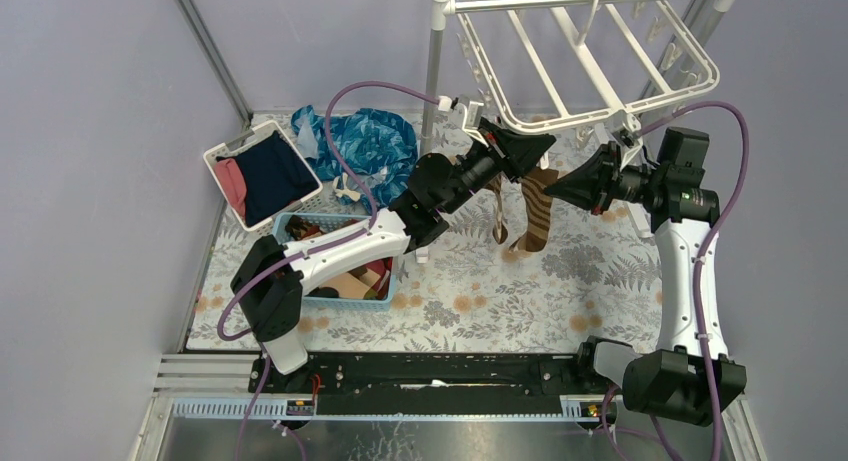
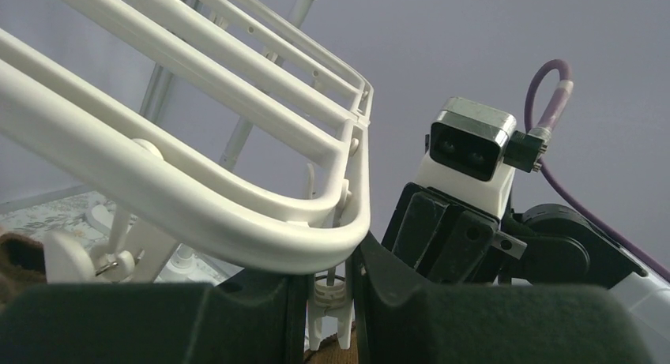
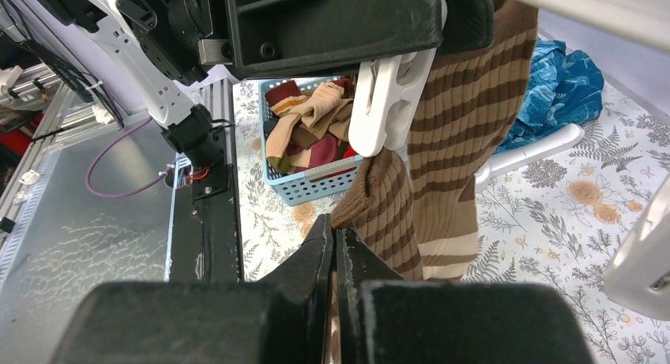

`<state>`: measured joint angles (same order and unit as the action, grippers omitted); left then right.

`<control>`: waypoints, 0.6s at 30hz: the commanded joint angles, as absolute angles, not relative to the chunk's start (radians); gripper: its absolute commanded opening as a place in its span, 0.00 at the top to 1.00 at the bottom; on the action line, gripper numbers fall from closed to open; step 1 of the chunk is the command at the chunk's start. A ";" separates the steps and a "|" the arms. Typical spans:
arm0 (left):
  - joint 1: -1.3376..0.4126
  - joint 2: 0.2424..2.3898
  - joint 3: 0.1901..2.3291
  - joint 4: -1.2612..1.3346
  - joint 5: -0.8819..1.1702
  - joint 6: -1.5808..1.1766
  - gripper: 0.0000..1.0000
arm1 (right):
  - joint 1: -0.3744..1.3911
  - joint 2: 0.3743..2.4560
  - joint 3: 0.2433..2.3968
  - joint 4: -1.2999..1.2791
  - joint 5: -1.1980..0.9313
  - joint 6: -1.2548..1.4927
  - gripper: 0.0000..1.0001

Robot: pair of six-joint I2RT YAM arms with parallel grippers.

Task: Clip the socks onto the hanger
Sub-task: Clamp the sock onto the hanger.

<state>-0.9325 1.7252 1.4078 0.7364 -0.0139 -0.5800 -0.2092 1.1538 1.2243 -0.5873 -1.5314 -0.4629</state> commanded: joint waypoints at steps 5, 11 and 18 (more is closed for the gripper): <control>-0.919 1.704 1.394 0.812 0.034 -0.613 0.87 | -0.203 1.159 1.294 -0.636 -1.642 -0.483 1.00; -0.911 1.708 1.392 0.823 0.041 -0.622 0.87 | -0.202 1.137 1.286 -0.665 -1.643 -0.509 1.00; -0.905 1.716 1.389 0.851 0.075 -0.647 0.87 | -0.203 1.124 1.277 -0.626 -1.642 -0.466 1.00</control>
<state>-0.9131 1.7252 1.4067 0.7776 0.0456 -0.6296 -0.2092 1.1469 1.2552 -0.6441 -1.5356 -0.4904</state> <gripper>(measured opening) 0.265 0.021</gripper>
